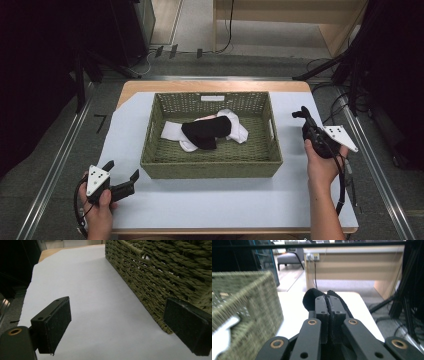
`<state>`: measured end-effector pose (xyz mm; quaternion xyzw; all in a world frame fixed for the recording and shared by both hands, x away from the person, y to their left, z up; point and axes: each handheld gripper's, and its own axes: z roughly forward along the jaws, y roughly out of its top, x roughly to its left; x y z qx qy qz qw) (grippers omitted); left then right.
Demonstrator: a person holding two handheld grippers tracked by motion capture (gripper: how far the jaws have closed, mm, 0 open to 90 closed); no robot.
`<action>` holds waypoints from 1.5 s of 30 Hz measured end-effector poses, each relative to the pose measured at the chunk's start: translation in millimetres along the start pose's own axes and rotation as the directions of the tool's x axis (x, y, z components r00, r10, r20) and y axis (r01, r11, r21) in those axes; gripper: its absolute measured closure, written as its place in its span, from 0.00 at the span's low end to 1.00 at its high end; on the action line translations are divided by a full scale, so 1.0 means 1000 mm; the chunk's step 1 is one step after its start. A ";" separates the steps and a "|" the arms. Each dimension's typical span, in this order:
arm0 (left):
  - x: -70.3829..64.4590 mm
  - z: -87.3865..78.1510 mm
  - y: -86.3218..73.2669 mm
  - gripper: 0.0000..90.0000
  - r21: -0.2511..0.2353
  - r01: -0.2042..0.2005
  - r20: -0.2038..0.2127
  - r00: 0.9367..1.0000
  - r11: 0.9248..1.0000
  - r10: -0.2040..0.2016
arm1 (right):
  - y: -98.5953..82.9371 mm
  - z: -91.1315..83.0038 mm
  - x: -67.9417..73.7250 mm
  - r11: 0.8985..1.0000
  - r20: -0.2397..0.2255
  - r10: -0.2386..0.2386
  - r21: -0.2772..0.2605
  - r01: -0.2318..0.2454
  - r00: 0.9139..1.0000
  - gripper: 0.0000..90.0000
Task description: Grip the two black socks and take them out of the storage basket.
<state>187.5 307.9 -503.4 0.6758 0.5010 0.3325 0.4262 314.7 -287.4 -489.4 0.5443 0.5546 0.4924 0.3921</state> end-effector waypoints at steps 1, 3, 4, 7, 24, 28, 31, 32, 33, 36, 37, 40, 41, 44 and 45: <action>0.000 0.000 0.000 0.10 0.000 0.000 0.000 1.000 1.000 0.000 | -0.003 0.000 -0.001 1.000 0.008 0.004 0.016 -0.004 1.000 0.98; 0.000 0.000 0.000 0.10 0.000 -0.002 -0.001 1.000 1.000 0.002 | -0.008 -0.001 -0.002 0.999 0.043 0.004 0.054 -0.006 0.999 0.94; 0.000 0.000 0.000 0.10 -0.001 0.000 -0.001 1.000 1.000 0.000 | -0.009 -0.001 -0.003 0.998 0.063 0.008 0.066 -0.012 0.998 0.85; 0.000 0.000 0.000 0.10 -0.001 -0.002 -0.001 1.000 1.000 0.002 | -0.007 -0.003 -0.002 0.997 0.077 0.052 0.055 -0.057 0.996 0.69; 0.000 0.000 0.000 0.10 0.001 0.000 0.000 1.000 1.000 0.000 | 0.058 -0.003 0.056 0.996 -0.024 0.056 -0.067 -0.057 0.998 0.65; 0.000 0.000 0.000 0.10 0.001 0.003 0.001 1.000 1.000 -0.003 | 0.068 0.002 0.073 0.995 -0.059 0.056 -0.074 -0.060 0.997 0.64; 0.000 0.000 0.000 0.10 0.003 0.004 0.001 1.000 1.000 -0.004 | 0.075 0.007 0.089 0.996 -0.094 0.057 -0.068 -0.063 0.994 0.64; 0.000 0.000 0.000 0.10 0.002 0.004 0.002 1.000 1.000 -0.004 | 0.077 0.009 0.095 0.995 -0.108 0.066 -0.065 -0.073 0.992 0.64; 0.000 0.000 0.000 0.10 0.001 0.005 0.003 1.000 1.000 -0.005 | 0.079 0.010 0.100 0.995 -0.119 0.071 -0.066 -0.079 0.990 0.63; 0.001 0.000 0.000 0.10 0.002 0.005 0.005 1.000 1.000 -0.005 | 0.082 0.016 0.116 0.997 -0.137 0.045 -0.059 -0.054 0.990 0.63; 0.001 0.000 0.000 0.10 0.002 0.005 0.005 1.000 1.000 -0.005 | 0.082 0.018 0.122 0.997 -0.145 0.042 -0.056 -0.050 0.989 0.63; 0.001 0.000 0.000 0.10 0.001 0.005 0.005 1.000 1.000 -0.005 | 0.080 0.026 0.137 0.999 -0.167 0.031 -0.037 -0.037 0.985 0.61; 0.001 0.000 0.000 0.10 0.002 0.005 0.005 1.000 1.000 -0.005 | 0.077 0.031 0.148 0.999 -0.188 0.025 -0.023 -0.029 0.982 0.60; 0.001 0.000 0.000 0.10 0.002 0.005 0.006 1.000 1.000 -0.005 | 0.073 0.038 0.159 1.000 -0.214 0.017 -0.001 -0.018 0.977 0.57; 0.001 0.000 0.000 0.10 0.002 0.005 0.006 1.000 1.000 -0.005 | 0.070 0.041 0.164 1.000 -0.230 0.014 0.012 -0.011 0.973 0.56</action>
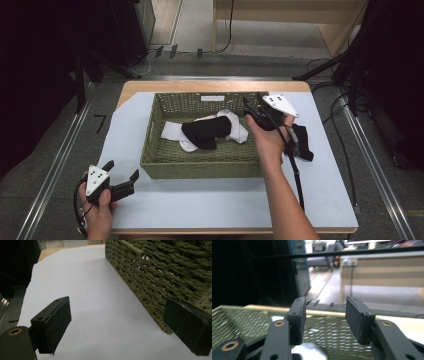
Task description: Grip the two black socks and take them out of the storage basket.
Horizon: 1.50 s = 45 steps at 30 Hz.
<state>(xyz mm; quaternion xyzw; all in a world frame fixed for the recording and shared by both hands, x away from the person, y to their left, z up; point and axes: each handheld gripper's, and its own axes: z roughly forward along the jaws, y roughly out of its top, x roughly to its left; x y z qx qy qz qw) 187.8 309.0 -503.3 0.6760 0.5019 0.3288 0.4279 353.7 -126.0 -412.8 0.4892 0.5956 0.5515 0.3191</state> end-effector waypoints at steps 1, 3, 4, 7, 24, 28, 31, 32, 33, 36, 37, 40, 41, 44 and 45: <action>0.000 0.000 0.000 0.10 0.001 0.001 0.000 1.000 1.000 -0.001 | -0.003 0.005 0.004 1.000 -0.021 0.002 0.011 -0.001 1.000 0.55; 0.000 0.000 0.000 0.10 0.001 0.002 0.001 1.000 1.000 -0.002 | -0.008 0.014 0.011 0.998 -0.060 0.012 0.055 -0.009 0.998 0.53; 0.000 0.000 0.000 0.10 0.003 0.002 0.001 1.000 1.000 -0.002 | -0.010 0.018 0.015 0.998 -0.066 0.003 0.070 0.002 0.998 0.53; 0.000 0.000 0.000 0.10 0.003 0.002 0.001 1.000 1.000 -0.002 | -0.015 0.030 0.023 0.993 -0.089 0.008 0.119 0.002 0.996 0.50; 0.001 0.000 0.000 0.10 0.006 0.001 0.001 1.000 1.000 -0.001 | -0.055 0.063 0.021 0.878 -0.061 0.005 0.479 0.025 0.998 0.53; 0.000 0.000 0.000 0.10 0.004 0.002 0.003 1.000 1.000 -0.002 | -0.057 0.064 0.020 0.843 -0.153 0.106 0.538 -0.007 0.983 0.92; 0.000 0.000 0.000 0.10 0.006 -0.001 0.002 1.000 1.000 0.001 | -0.052 0.061 0.024 0.866 -0.212 0.119 0.500 0.003 0.970 0.98; 0.000 0.001 0.000 0.10 0.006 -0.002 0.002 1.000 1.000 0.002 | -0.051 0.060 0.026 0.878 -0.244 0.139 0.479 -0.005 0.960 0.98; 0.000 0.001 0.000 0.10 0.006 0.000 0.001 1.000 1.000 0.000 | -0.049 0.059 0.028 0.887 -0.270 0.152 0.461 -0.011 0.951 0.98; 0.000 0.001 0.000 0.10 0.005 -0.003 0.001 1.000 1.000 0.003 | -0.048 0.056 0.035 0.894 -0.328 0.163 0.448 0.001 0.930 0.98; 0.000 0.001 0.000 0.10 0.005 -0.001 0.001 1.000 1.000 0.001 | -0.049 0.057 0.037 0.889 -0.351 0.173 0.459 0.007 0.920 0.98; -0.001 0.001 0.000 0.10 0.004 -0.004 -0.001 1.000 1.000 0.004 | -0.053 0.059 0.041 0.867 -0.365 0.139 0.494 0.065 0.921 0.92; -0.001 0.001 0.000 0.10 0.004 -0.004 -0.001 1.000 1.000 0.004 | -0.054 0.059 0.042 0.862 -0.353 0.128 0.502 0.072 0.927 0.86; -0.001 0.001 0.000 0.10 0.005 -0.005 0.000 1.000 1.000 0.005 | -0.058 0.062 0.044 0.828 -0.312 0.184 0.560 0.024 0.932 0.69; -0.001 0.001 0.000 0.10 0.006 -0.005 -0.001 1.000 1.000 0.005 | -0.060 0.063 0.045 0.813 -0.302 0.178 0.581 0.032 0.937 0.66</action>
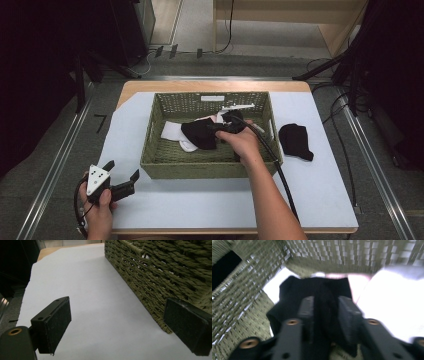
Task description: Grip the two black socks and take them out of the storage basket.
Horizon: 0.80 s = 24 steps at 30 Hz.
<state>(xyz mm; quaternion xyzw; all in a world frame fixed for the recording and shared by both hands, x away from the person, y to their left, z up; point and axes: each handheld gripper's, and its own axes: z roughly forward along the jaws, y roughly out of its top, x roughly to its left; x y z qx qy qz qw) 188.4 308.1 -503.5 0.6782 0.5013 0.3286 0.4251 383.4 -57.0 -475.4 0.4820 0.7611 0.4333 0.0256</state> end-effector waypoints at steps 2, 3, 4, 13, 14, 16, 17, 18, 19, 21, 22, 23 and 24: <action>0.000 0.000 0.000 0.10 -0.001 -0.001 0.001 1.000 1.000 0.001 | -0.002 0.004 0.003 0.998 0.033 -0.043 0.054 0.041 0.999 0.63; 0.000 0.000 0.000 0.10 -0.002 -0.001 0.002 1.000 1.000 0.001 | -0.002 0.005 0.004 0.995 0.048 -0.063 0.077 0.059 0.997 0.62; 0.000 0.000 0.000 0.10 -0.002 0.000 0.002 1.000 1.000 0.000 | -0.002 0.007 0.006 0.993 0.058 -0.084 0.092 0.078 0.995 0.61; 0.000 0.000 0.000 0.10 -0.003 -0.001 -0.001 1.000 1.000 0.001 | -0.004 0.009 0.012 0.949 0.062 -0.255 0.208 0.238 0.965 0.96; 0.000 0.000 0.000 0.10 -0.002 -0.001 -0.002 1.000 1.000 0.001 | -0.001 0.006 0.014 0.954 0.043 -0.259 0.171 0.248 0.965 0.97; 0.000 0.000 0.000 0.10 -0.002 -0.001 -0.002 1.000 1.000 0.001 | 0.000 0.004 0.015 0.955 0.039 -0.266 0.146 0.258 0.963 0.97; 0.000 0.000 0.000 0.10 -0.002 -0.002 -0.002 1.000 1.000 0.002 | 0.002 0.002 0.016 0.956 0.041 -0.275 0.118 0.268 0.961 0.97; 0.000 0.000 0.000 0.10 -0.002 -0.001 -0.002 1.000 1.000 0.001 | 0.003 -0.001 0.017 0.956 0.051 -0.285 0.090 0.280 0.957 0.97; 0.000 0.000 0.000 0.10 -0.003 -0.001 -0.002 1.000 1.000 0.001 | 0.006 -0.006 0.018 0.954 0.076 -0.299 0.022 0.298 0.951 0.97; 0.000 0.000 0.000 0.10 -0.002 0.000 -0.002 1.000 1.000 0.000 | 0.007 -0.008 0.019 0.952 0.081 -0.305 -0.010 0.306 0.949 0.97; 0.000 0.000 0.000 0.10 -0.003 -0.001 -0.001 1.000 1.000 0.001 | 0.008 -0.011 0.020 0.949 0.088 -0.309 -0.041 0.313 0.947 0.97; 0.000 0.000 0.000 0.10 -0.002 -0.001 0.000 1.000 1.000 0.001 | 0.009 -0.014 0.021 0.944 0.102 -0.316 -0.068 0.324 0.943 0.97; 0.000 0.000 0.000 0.10 -0.003 -0.001 -0.001 1.000 1.000 0.001 | 0.010 -0.016 0.022 0.939 0.120 -0.322 -0.090 0.333 0.939 0.97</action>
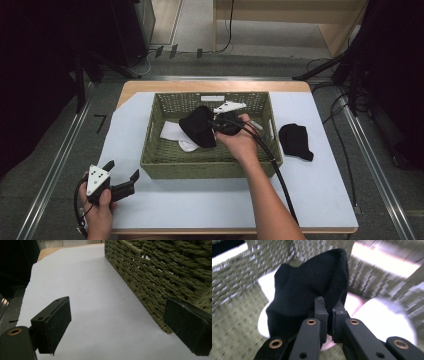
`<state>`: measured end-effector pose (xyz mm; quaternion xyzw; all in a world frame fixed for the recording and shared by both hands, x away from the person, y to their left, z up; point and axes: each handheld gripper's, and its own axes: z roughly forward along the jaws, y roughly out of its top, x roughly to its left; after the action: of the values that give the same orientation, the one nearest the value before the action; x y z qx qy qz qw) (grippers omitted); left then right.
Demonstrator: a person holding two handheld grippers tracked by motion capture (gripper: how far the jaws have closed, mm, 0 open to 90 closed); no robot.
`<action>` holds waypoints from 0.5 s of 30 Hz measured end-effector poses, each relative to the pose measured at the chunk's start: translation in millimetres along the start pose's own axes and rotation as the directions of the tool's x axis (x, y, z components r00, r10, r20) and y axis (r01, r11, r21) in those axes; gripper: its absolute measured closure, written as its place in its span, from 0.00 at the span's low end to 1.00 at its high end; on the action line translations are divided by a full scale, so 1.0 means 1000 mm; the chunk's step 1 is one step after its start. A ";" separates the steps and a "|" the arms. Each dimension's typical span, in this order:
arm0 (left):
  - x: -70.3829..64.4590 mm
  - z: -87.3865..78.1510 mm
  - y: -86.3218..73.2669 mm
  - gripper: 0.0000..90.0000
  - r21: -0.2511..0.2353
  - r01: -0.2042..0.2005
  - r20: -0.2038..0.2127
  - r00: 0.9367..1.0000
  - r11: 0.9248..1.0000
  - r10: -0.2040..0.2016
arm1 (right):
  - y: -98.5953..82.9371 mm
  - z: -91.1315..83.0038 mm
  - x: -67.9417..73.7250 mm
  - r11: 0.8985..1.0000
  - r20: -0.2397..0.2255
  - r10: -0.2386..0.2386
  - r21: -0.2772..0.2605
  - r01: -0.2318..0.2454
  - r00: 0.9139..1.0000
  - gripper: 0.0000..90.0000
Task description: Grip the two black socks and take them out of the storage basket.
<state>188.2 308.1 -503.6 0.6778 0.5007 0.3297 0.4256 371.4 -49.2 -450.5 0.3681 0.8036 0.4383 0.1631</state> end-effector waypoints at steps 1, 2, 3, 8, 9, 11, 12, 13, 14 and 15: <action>0.000 0.000 0.000 0.10 0.000 0.000 -0.001 1.000 1.000 0.000 | 0.001 -0.002 0.000 1.000 0.012 -0.004 -0.028 0.005 1.000 0.97; 0.000 0.000 0.000 0.10 -0.001 0.000 -0.001 1.000 1.000 0.000 | 0.001 -0.004 0.000 0.999 0.018 -0.003 -0.052 0.004 1.000 0.97; 0.000 0.000 0.000 0.10 -0.001 0.001 0.000 1.000 1.000 -0.001 | 0.002 -0.005 0.000 0.998 0.024 -0.002 -0.066 0.003 1.000 0.97; 0.000 0.000 0.000 0.10 0.000 0.001 0.000 1.000 1.000 -0.001 | -0.006 0.006 0.000 0.997 -0.054 0.052 0.052 -0.049 0.997 0.95; 0.000 0.000 0.000 0.10 0.001 0.001 0.001 1.000 1.000 -0.001 | -0.007 0.009 0.000 0.994 -0.061 0.069 0.083 -0.064 0.996 0.92; 0.000 0.000 0.000 0.10 0.001 0.001 0.002 1.000 1.000 -0.001 | -0.010 0.013 -0.001 0.988 -0.055 0.102 0.123 -0.095 0.993 0.83; 0.000 0.000 0.000 0.10 0.001 0.001 0.002 1.000 1.000 -0.001 | -0.011 0.014 -0.001 0.983 -0.055 0.130 0.138 -0.121 0.990 0.78; 0.000 0.000 0.000 0.10 0.001 0.001 0.002 1.000 1.000 -0.001 | -0.011 0.016 -0.001 0.979 -0.051 0.149 0.145 -0.140 0.988 0.75; 0.000 0.000 0.000 0.10 0.001 0.000 0.002 1.000 1.000 0.000 | -0.011 0.017 -0.001 0.976 -0.043 0.164 0.148 -0.156 0.985 0.71; 0.000 0.000 0.000 0.10 0.000 0.001 0.002 1.000 1.000 -0.001 | -0.011 0.018 -0.001 0.971 -0.034 0.188 0.157 -0.180 0.982 0.68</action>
<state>188.3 308.3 -503.7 0.6781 0.5006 0.3286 0.4262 377.0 -43.1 -470.0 0.4416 0.8010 0.3974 0.0734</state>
